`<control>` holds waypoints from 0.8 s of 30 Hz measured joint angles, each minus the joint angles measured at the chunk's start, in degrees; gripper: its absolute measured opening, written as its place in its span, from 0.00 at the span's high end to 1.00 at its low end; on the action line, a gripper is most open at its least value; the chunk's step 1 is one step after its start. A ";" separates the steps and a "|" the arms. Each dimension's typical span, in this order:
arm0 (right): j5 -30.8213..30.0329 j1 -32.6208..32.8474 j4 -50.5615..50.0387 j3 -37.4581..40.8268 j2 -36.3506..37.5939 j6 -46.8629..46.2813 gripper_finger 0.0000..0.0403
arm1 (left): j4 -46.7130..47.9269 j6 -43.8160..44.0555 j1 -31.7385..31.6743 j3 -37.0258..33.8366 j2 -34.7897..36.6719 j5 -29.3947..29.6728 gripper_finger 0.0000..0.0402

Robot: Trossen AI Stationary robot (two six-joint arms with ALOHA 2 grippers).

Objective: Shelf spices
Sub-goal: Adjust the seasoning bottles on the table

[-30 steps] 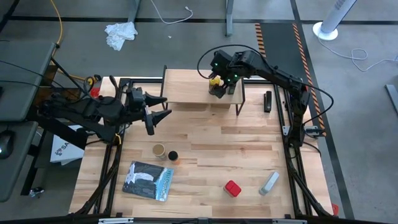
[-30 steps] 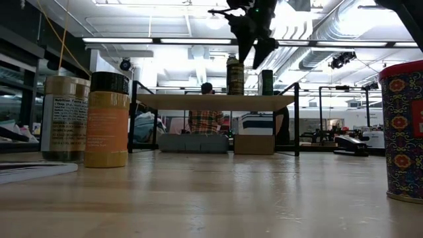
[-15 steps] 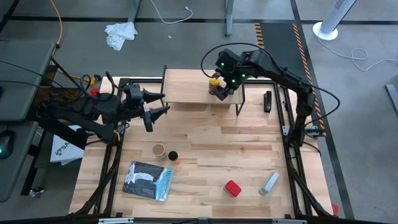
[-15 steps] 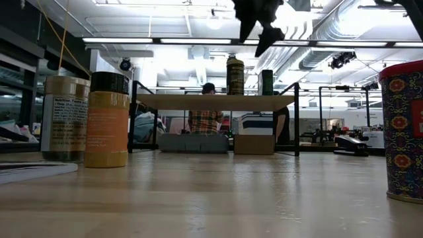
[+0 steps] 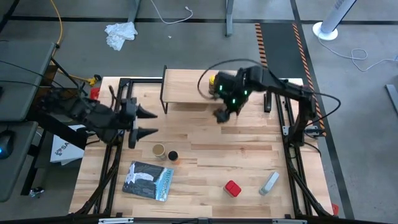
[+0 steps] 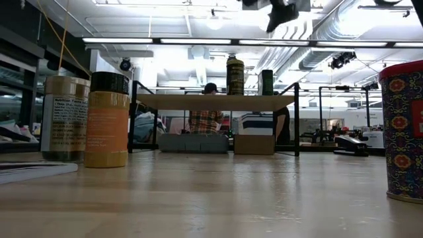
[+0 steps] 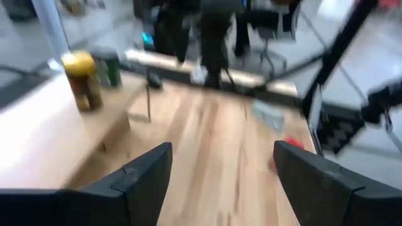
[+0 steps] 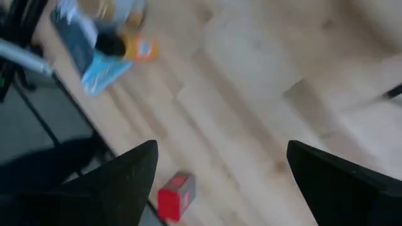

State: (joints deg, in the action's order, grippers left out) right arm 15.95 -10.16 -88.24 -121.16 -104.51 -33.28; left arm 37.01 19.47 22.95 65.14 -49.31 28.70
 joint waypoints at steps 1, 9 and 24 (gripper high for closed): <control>0.10 2.11 0.00 0.00 0.00 -0.97 0.13 | 1.99 1.28 1.06 0.00 0.02 -0.13 0.32; -9.64 21.06 1.29 1.02 -0.74 -21.71 0.13 | 12.01 1.73 7.96 0.00 0.06 -2.03 0.32; -9.76 44.10 5.14 10.14 -6.02 -61.19 0.13 | 13.81 -0.50 10.49 -0.01 0.03 -4.52 0.32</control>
State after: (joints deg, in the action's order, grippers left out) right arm 6.19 33.94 -83.10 -111.02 -110.53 -94.47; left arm 50.83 18.97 33.44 65.13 -49.28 24.18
